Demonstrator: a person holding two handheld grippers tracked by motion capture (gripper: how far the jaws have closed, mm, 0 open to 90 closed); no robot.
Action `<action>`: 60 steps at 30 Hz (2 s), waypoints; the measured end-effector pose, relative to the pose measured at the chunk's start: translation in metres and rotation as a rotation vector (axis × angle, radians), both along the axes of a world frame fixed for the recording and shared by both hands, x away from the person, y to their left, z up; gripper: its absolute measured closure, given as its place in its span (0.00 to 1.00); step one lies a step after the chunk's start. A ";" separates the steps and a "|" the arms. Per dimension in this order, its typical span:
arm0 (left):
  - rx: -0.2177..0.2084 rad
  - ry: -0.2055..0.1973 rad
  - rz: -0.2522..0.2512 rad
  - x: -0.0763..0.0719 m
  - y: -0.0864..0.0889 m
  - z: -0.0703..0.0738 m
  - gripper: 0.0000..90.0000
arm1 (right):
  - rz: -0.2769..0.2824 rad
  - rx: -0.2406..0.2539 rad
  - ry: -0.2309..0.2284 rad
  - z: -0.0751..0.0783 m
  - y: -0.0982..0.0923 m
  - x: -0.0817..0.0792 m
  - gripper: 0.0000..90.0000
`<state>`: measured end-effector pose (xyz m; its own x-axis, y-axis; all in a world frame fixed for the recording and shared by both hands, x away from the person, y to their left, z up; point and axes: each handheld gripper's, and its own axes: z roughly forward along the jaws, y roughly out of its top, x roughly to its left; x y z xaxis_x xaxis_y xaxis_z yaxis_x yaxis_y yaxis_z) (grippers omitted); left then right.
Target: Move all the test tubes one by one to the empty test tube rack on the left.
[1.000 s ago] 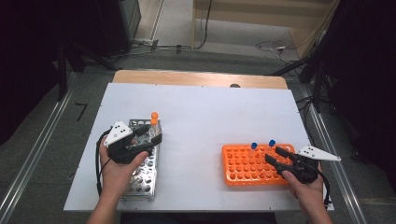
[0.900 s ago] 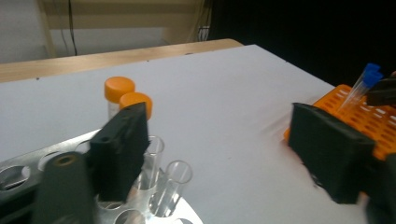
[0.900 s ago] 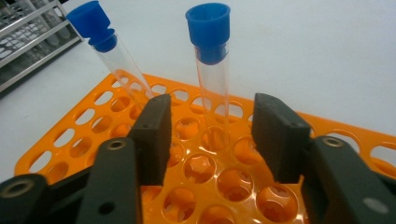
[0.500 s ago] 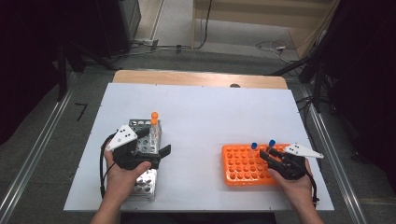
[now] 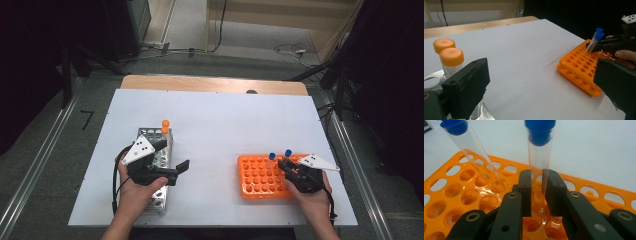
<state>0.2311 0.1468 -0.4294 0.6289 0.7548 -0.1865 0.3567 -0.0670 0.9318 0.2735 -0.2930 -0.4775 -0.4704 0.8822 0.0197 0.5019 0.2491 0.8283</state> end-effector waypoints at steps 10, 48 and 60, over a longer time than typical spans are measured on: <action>0.003 0.002 -0.006 0.000 -0.004 -0.002 0.01 | -0.002 0.055 -0.005 0.006 -0.007 -0.002 0.83; 0.015 0.000 -0.099 -0.008 -0.032 -0.002 0.02 | 0.317 0.147 -0.069 0.045 0.013 -0.056 0.84; 0.011 0.000 -0.144 -0.011 -0.046 -0.002 0.03 | 0.388 0.143 -0.054 0.043 0.038 -0.056 0.84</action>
